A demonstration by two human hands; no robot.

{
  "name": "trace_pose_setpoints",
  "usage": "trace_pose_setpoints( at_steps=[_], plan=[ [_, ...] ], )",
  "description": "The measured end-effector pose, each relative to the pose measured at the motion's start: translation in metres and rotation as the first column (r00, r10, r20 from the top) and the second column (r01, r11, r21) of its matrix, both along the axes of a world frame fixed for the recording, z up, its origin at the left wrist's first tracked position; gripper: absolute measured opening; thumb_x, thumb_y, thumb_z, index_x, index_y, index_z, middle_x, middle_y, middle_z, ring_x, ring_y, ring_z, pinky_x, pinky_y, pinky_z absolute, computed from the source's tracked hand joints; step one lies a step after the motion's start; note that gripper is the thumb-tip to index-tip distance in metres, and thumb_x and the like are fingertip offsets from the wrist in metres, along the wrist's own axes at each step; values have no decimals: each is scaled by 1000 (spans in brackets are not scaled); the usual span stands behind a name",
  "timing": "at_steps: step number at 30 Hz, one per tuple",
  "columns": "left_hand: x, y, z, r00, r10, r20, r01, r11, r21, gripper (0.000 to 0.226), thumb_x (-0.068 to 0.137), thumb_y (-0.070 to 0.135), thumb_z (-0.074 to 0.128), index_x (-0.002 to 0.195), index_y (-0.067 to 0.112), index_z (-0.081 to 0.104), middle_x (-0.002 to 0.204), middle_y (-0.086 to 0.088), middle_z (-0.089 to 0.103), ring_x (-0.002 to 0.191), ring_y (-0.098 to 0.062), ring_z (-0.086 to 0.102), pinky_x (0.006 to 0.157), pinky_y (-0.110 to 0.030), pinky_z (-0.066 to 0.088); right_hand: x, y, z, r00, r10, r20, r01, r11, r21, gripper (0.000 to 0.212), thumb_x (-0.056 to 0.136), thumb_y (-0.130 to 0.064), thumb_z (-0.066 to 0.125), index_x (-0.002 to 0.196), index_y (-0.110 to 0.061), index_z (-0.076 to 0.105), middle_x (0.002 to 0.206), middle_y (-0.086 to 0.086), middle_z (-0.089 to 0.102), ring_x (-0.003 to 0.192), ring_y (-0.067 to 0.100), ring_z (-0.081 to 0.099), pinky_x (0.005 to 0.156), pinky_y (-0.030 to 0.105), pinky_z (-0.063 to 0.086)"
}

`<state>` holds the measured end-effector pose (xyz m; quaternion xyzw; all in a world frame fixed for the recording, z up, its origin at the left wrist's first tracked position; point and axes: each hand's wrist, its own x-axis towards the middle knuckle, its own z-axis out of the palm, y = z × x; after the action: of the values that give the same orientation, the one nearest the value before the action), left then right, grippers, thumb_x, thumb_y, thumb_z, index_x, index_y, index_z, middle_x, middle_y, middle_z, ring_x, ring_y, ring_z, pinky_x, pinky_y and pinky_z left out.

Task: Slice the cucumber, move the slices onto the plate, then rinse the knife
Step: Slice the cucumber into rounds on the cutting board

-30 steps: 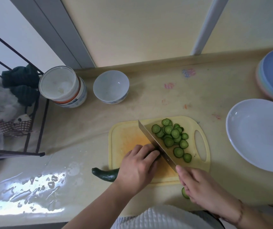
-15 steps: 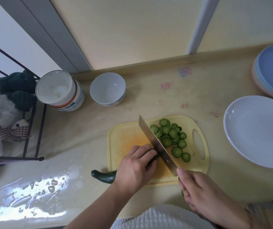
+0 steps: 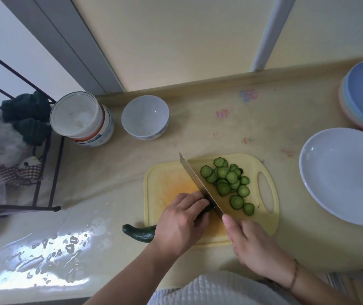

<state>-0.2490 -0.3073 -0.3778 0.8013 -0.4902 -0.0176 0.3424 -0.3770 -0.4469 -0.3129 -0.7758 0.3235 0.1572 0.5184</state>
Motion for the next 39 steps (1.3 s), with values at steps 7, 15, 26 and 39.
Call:
trace_pose_setpoints(
  at_steps=[7,15,26,39],
  plan=[
    [-3,1,-2,999,25,31,-25,1000,9,18,87,19,74,104,13,75,106,0,67,92,-22,62,75,-35,56,4,-15,0,999,-37,-11,38,998,52,56,91,-60,25,62,-14,41,39,-5,35,33,5,33,39,15,27],
    [0,-1,0,1000,4,9,-4,1000,-17,15,85,10,76,100,10,74,104,0,67,90,-21,61,80,-26,53,-4,-9,12,999,-12,42,10,999,50,66,85,-68,29,64,-6,38,44,-3,33,38,8,31,46,24,28],
    [1,-2,2,1000,1,4,-1,1000,-16,15,83,7,77,98,10,74,102,0,67,88,-20,60,83,-22,50,-17,-3,12,997,-62,36,59,995,80,81,73,-85,29,68,-4,40,48,-3,32,47,13,30,51,33,27],
    [-1,-1,0,1000,8,-18,-9,999,-33,16,85,10,77,101,10,75,103,-1,68,92,-21,64,82,-27,54,8,0,-7,1000,-1,11,1,1000,-3,64,82,-72,20,58,-16,38,41,-3,36,40,11,35,50,34,33]
  ],
)
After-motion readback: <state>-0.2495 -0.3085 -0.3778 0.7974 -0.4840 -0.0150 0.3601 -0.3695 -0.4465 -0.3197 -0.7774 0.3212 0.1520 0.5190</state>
